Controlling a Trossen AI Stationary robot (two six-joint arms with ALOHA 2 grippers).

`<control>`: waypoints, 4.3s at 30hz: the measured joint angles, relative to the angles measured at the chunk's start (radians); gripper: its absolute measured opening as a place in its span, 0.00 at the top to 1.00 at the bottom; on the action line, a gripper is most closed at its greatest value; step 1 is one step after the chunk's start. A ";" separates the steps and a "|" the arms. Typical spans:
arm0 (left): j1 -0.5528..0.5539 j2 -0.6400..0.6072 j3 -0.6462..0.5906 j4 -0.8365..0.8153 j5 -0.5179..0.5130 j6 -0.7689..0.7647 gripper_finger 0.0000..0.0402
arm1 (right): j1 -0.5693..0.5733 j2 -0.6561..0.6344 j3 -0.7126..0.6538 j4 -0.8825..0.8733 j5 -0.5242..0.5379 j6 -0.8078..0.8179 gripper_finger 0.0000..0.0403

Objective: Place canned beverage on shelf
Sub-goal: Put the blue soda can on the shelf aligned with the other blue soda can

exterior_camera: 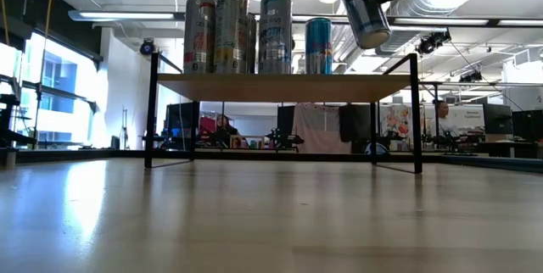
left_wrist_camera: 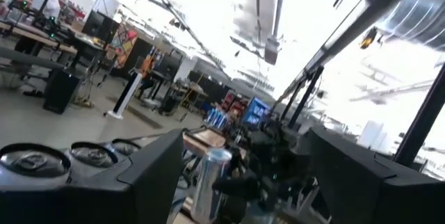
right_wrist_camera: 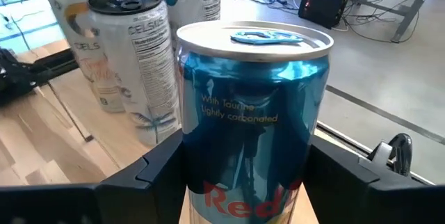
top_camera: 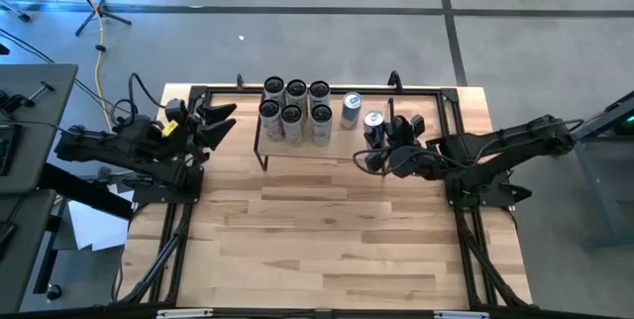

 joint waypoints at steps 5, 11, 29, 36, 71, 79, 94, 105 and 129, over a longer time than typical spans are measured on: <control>0.000 0.000 0.000 0.012 -0.024 0.000 0.31 | 0.042 -0.007 0.000 -0.037 0.045 0.040 0.44; 0.000 0.001 0.000 0.033 -0.046 0.001 0.31 | 0.111 -0.025 0.000 -0.204 0.078 0.161 0.44; 0.000 0.001 0.000 0.063 -0.059 -0.053 0.31 | 0.199 -0.278 -0.201 -0.274 0.015 0.325 0.44; 0.000 0.001 0.000 0.064 -0.084 -0.054 0.31 | 0.177 -0.336 -0.250 0.158 -0.044 -0.006 0.44; 0.000 0.001 0.001 0.063 -0.109 -0.059 0.31 | -0.082 -0.031 -0.425 0.952 -0.082 -0.271 0.44; 0.000 0.001 0.001 0.063 -0.131 -0.061 0.31 | -0.094 -0.028 -0.440 0.979 -0.092 -0.272 0.44; 0.000 0.001 0.001 0.062 -0.143 -0.052 0.31 | -0.099 0.092 -0.437 1.061 -0.123 -0.352 0.44; 0.000 0.001 0.001 0.062 -0.143 -0.050 0.31 | -0.098 0.091 -0.438 1.061 -0.118 -0.435 0.44; 0.000 0.001 0.001 0.061 -0.130 -0.051 0.31 | -0.115 0.089 -0.438 1.046 -0.130 -0.446 0.34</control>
